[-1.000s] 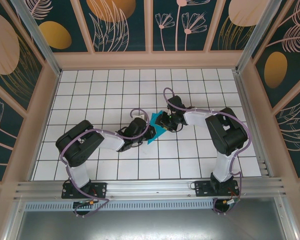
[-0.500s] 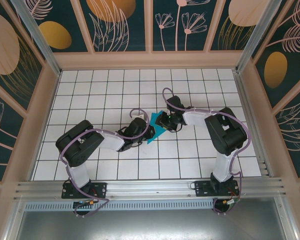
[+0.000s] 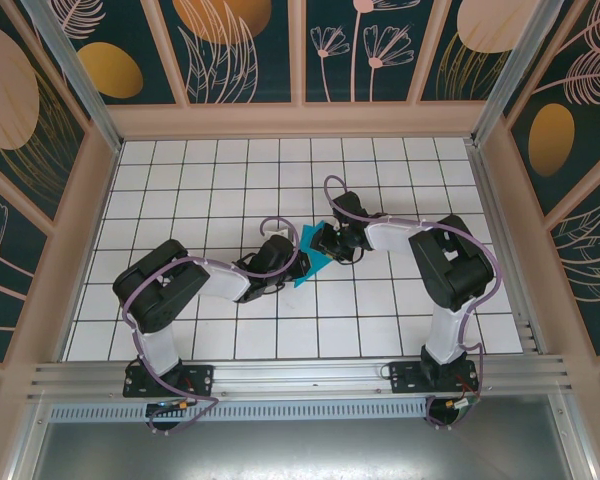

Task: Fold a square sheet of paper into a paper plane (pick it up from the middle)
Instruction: Fourth fold the wing at the center of the table.

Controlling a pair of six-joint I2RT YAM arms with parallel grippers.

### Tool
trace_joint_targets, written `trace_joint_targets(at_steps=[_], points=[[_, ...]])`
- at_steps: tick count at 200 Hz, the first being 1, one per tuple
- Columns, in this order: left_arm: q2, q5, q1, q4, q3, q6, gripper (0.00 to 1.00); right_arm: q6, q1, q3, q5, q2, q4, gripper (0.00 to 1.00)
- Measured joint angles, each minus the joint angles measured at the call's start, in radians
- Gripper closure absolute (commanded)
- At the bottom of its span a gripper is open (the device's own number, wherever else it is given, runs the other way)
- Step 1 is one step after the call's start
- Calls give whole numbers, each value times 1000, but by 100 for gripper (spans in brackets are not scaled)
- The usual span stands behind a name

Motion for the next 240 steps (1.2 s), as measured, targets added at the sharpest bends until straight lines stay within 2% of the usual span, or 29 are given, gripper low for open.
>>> trace_joint_targets(at_steps=[123,176,240], points=[[12,-17,0,-35,19,0,89,0,10,5,24,2,1,61],[13,-17,0,-87,43,0,100,-1,10,13,19,-1,-7,62],[16,-6,2,-97,48,4,100,-66,-19,51,5,-33,-67,60]])
